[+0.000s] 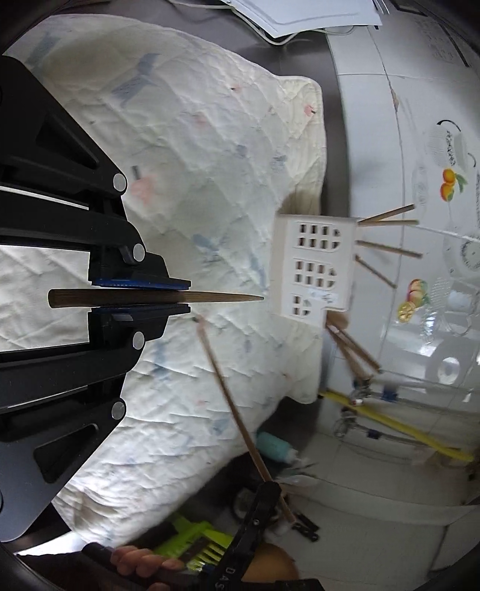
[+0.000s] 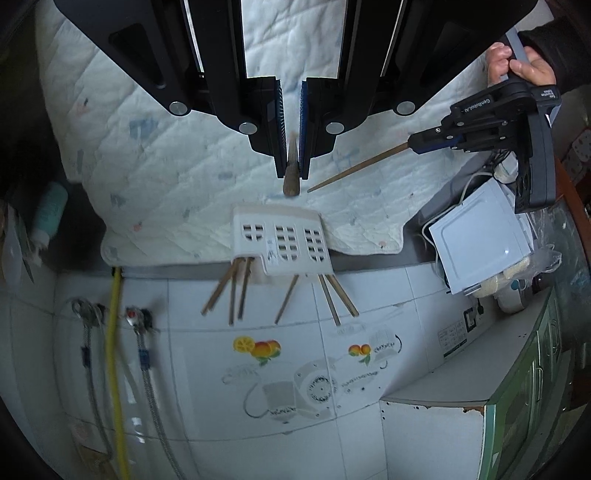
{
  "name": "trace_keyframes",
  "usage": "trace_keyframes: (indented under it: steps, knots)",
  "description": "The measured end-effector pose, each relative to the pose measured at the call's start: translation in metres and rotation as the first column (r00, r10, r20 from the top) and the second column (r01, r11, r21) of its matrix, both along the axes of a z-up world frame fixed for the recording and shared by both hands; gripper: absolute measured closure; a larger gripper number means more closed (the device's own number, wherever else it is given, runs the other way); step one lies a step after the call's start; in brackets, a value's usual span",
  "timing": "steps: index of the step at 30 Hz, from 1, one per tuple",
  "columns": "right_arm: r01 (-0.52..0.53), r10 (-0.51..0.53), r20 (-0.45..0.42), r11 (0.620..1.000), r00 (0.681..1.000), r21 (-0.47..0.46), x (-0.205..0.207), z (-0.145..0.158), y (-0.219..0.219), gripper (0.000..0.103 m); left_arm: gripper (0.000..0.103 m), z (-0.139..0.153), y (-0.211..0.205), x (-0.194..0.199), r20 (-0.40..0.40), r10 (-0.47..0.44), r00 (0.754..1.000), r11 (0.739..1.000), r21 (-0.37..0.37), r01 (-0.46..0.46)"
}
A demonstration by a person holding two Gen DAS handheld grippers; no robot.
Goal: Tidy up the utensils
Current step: 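Lift both held chopsticks upright and carry them toward the white holder, then lower both chopsticks into the white holder and open both grippers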
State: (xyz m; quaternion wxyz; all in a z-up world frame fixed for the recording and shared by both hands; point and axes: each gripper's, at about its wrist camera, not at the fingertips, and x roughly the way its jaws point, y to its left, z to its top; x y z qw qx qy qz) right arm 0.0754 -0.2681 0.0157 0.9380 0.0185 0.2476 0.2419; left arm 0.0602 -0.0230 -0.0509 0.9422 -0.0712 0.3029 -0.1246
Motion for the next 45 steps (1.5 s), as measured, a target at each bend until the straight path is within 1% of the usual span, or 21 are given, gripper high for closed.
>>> trace_keyframes:
  steps: [5, 8, 11, 12, 16, 17, 20, 23, 26, 27, 29, 32, 34, 37, 38, 41, 43, 45]
  knots:
    - [-0.024, 0.025, 0.018, 0.999, 1.0, -0.044, 0.036, 0.036, 0.011, 0.097, 0.098, 0.031, 0.013, 0.02, 0.043, -0.007, 0.999, 1.0, -0.011, 0.008]
    - [-0.03, 0.032, 0.033, 0.998, 0.999, -0.06, 0.058, 0.059, 0.017, 0.097, 0.098, 0.054, 0.02, 0.038, 0.083, -0.006, 0.997, 1.0, 0.008, 0.005]
    - [-0.018, 0.023, 0.061, 0.997, 0.998, -0.081, 0.076, 0.081, 0.023, 0.097, 0.098, 0.073, 0.025, 0.057, 0.093, -0.021, 0.995, 1.0, 0.022, 0.019]
    - [-0.011, 0.018, 0.074, 0.996, 0.997, -0.087, 0.082, 0.088, 0.025, 0.097, 0.098, 0.077, 0.025, 0.063, 0.09, -0.029, 0.996, 0.999, 0.028, 0.026]
    - [0.016, -0.005, 0.125, 0.996, 0.992, -0.092, 0.105, 0.115, 0.03, 0.097, 0.098, 0.096, 0.021, 0.097, 0.07, -0.051, 0.996, 0.994, 0.099, 0.044]
    - [0.024, -0.012, 0.135, 0.996, 0.991, -0.09, 0.114, 0.122, 0.032, 0.097, 0.098, 0.099, 0.021, 0.103, 0.066, -0.05, 0.997, 0.993, 0.106, 0.043]
    - [0.036, -0.023, 0.147, 0.995, 0.989, -0.093, 0.131, 0.132, 0.036, 0.097, 0.098, 0.111, 0.018, 0.13, 0.029, -0.071, 0.997, 0.986, 0.154, 0.066]
    - [0.056, -0.039, 0.153, 0.992, 0.987, -0.112, 0.151, 0.134, 0.039, 0.097, 0.098, 0.118, 0.014, 0.152, -0.02, -0.082, 0.996, 0.975, 0.207, 0.085]
    - [0.069, -0.049, 0.151, 0.989, 0.987, -0.131, 0.166, 0.131, 0.041, 0.097, 0.098, 0.123, 0.016, 0.168, -0.064, -0.086, 0.994, 0.97, 0.222, 0.098]
    - [0.072, -0.051, 0.148, 0.988, 0.988, -0.137, 0.172, 0.129, 0.042, 0.097, 0.098, 0.126, 0.016, 0.174, -0.084, -0.087, 0.993, 0.965, 0.239, 0.105]
    - [0.07, -0.052, 0.132, 0.988, 0.99, -0.139, 0.182, 0.126, 0.043, 0.097, 0.098, 0.128, 0.016, 0.18, -0.104, -0.095, 0.99, 0.962, 0.245, 0.118]
    - [0.074, -0.057, 0.118, 0.986, 0.991, -0.151, 0.193, 0.121, 0.046, 0.097, 0.098, 0.131, 0.012, 0.188, -0.144, -0.123, 0.982, 0.948, 0.274, 0.16]
    - [0.07, -0.055, 0.099, 0.985, 0.994, -0.155, 0.2, 0.118, 0.048, 0.097, 0.098, 0.132, 0.006, 0.195, -0.174, -0.141, 0.975, 0.932, 0.31, 0.19]
    - [0.072, -0.057, 0.091, 0.981, 0.994, -0.178, 0.209, 0.115, 0.052, 0.097, 0.098, 0.133, -0.002, 0.204, -0.214, -0.158, 0.964, 0.914, 0.338, 0.225]
    - [0.073, -0.058, 0.088, 0.98, 0.994, -0.184, 0.211, 0.114, 0.054, 0.097, 0.098, 0.133, -0.005, 0.206, -0.223, -0.16, 0.962, 0.91, 0.343, 0.231]
    - [0.073, -0.059, 0.075, 0.979, 0.995, -0.192, 0.218, 0.112, 0.056, 0.097, 0.098, 0.136, -0.012, 0.216, -0.263, -0.198, 0.944, 0.904, 0.325, 0.28]
    - [0.072, -0.061, 0.064, 0.979, 0.996, -0.191, 0.223, 0.112, 0.056, 0.097, 0.098, 0.138, -0.02, 0.222, -0.279, -0.208, 0.938, 0.885, 0.355, 0.302]
    - [0.075, -0.065, 0.057, 0.977, 0.996, -0.197, 0.228, 0.111, 0.057, 0.097, 0.097, 0.141, -0.029, 0.227, -0.302, -0.218, 0.928, 0.859, 0.391, 0.329]
